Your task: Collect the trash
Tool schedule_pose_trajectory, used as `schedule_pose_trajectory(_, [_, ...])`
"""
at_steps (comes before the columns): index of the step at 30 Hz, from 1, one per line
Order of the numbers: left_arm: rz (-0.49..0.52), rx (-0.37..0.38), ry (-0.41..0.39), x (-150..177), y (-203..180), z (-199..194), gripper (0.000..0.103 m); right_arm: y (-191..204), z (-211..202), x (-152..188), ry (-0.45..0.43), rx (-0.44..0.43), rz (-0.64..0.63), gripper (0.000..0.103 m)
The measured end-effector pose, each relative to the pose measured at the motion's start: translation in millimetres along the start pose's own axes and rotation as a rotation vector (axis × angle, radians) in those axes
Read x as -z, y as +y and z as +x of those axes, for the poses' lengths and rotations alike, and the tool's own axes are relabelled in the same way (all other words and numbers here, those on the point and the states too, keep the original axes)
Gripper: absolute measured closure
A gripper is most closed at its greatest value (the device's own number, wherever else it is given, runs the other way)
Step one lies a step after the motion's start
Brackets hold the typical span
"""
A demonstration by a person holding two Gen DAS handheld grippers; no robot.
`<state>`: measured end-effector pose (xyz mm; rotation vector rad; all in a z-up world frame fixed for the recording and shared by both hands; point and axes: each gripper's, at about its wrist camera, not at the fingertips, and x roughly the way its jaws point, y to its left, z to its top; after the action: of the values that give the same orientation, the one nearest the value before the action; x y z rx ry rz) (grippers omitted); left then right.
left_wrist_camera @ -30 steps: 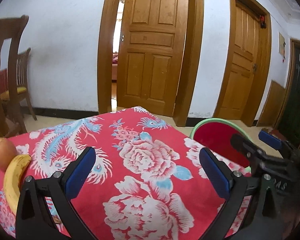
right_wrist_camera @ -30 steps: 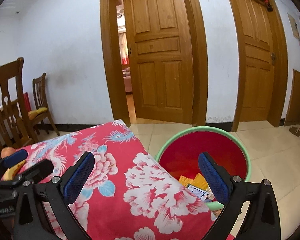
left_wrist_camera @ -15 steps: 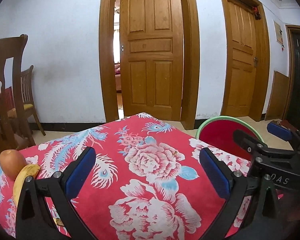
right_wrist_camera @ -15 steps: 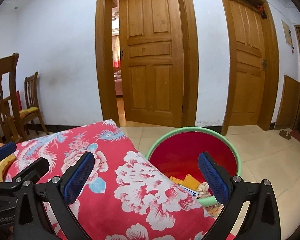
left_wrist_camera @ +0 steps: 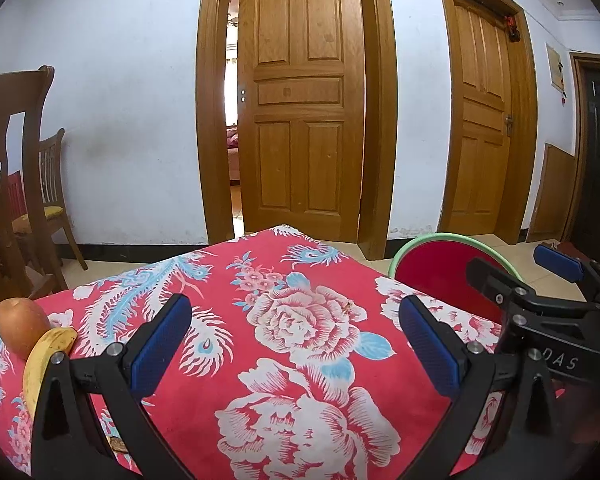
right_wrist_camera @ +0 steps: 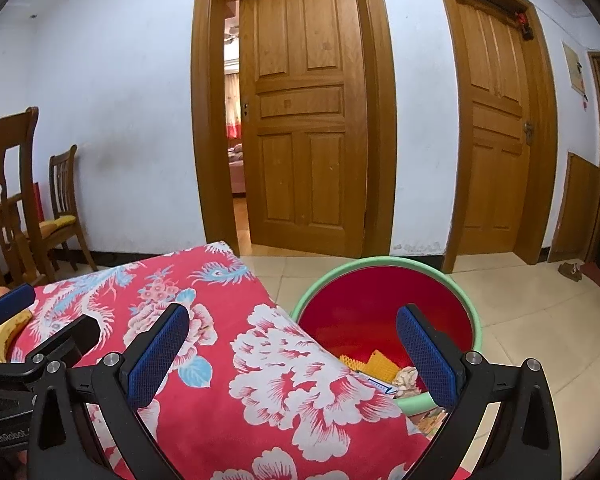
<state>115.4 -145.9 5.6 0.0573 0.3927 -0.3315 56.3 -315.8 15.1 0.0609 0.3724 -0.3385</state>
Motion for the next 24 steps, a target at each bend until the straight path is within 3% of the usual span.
schedule_pose_trajectory(24, [-0.003, 0.001, 0.005, 0.9, -0.3, 0.9, 0.001, -2.5, 3.5, -2.0, 0.02, -0.014, 0.004, 0.0])
